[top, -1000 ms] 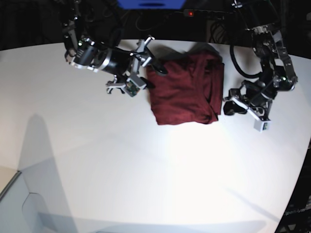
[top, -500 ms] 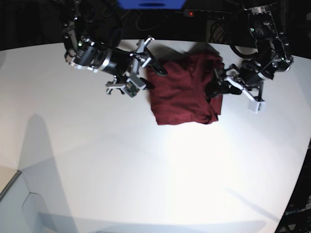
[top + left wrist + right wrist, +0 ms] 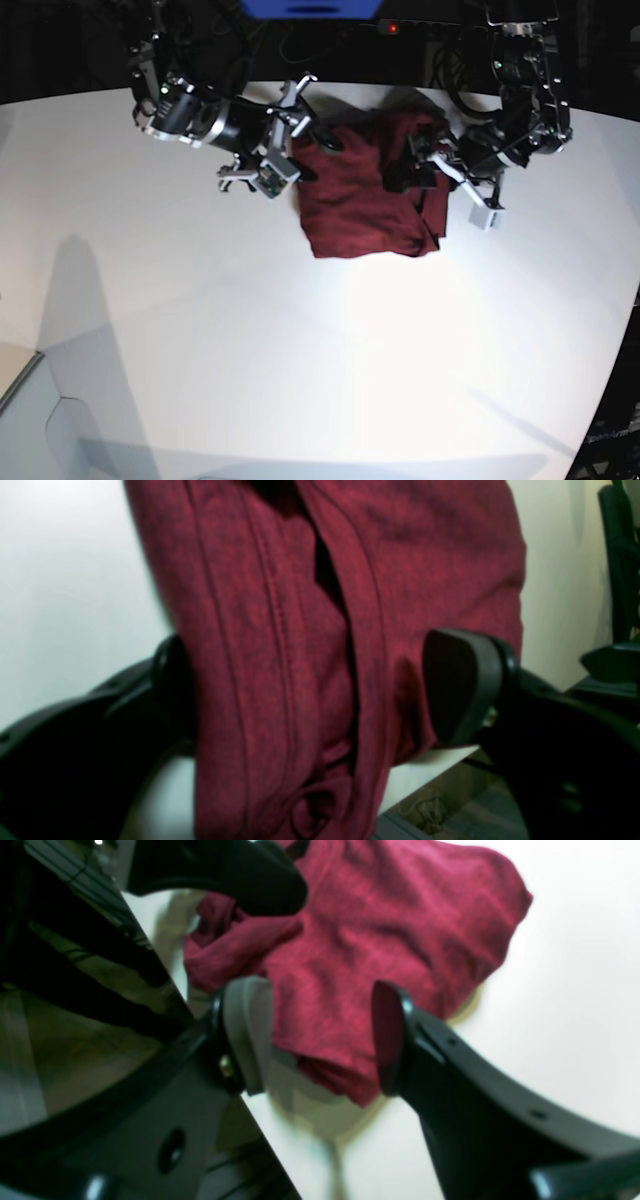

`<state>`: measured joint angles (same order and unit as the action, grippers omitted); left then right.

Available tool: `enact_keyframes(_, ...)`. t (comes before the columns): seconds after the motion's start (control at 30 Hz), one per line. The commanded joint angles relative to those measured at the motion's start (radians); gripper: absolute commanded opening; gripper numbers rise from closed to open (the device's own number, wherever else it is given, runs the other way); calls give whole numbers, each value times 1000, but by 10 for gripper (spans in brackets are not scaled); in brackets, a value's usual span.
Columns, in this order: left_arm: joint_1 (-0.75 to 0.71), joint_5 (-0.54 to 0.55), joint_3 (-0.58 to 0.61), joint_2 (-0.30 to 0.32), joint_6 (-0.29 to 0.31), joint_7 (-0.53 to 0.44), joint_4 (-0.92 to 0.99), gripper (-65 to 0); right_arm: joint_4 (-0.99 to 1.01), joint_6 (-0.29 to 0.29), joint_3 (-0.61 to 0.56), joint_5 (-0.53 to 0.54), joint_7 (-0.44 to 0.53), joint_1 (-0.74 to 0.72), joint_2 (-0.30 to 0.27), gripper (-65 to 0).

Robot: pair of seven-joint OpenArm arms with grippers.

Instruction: Layout the t-shirt on the table in an organized manner, then fold the t-shirt properly

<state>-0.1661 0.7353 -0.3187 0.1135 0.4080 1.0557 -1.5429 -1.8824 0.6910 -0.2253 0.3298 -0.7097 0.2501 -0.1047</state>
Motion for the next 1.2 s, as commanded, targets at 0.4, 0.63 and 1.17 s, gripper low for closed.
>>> enact_keyframes(0.4,122,-13,8,4,-5,30,227,-582,-23,7,165,25,28,-7,0,-324)
enact_keyframes(0.63,228,-135,10,5,-5,36,312,-650,-23,7,355,25,26,-2,-2,-324)
enact_keyframes(1.17,652,-472,835,121,-4,-145,322,-648,-19,7,728,25,26,-1,4,-324)
